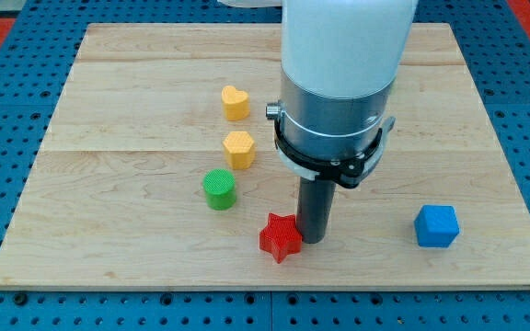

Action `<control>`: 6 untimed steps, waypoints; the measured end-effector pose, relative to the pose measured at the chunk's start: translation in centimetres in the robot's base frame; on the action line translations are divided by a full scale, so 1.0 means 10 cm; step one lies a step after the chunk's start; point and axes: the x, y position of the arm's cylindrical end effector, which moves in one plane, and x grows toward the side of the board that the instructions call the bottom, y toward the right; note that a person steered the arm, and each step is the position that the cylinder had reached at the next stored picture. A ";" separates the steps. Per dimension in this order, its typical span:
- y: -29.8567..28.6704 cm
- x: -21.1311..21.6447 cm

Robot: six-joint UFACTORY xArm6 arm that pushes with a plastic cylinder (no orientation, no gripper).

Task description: Move the red star diagonally bottom left to the yellow hexagon

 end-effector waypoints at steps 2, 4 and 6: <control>-0.33 0.16; -0.99 0.21; 1.32 0.42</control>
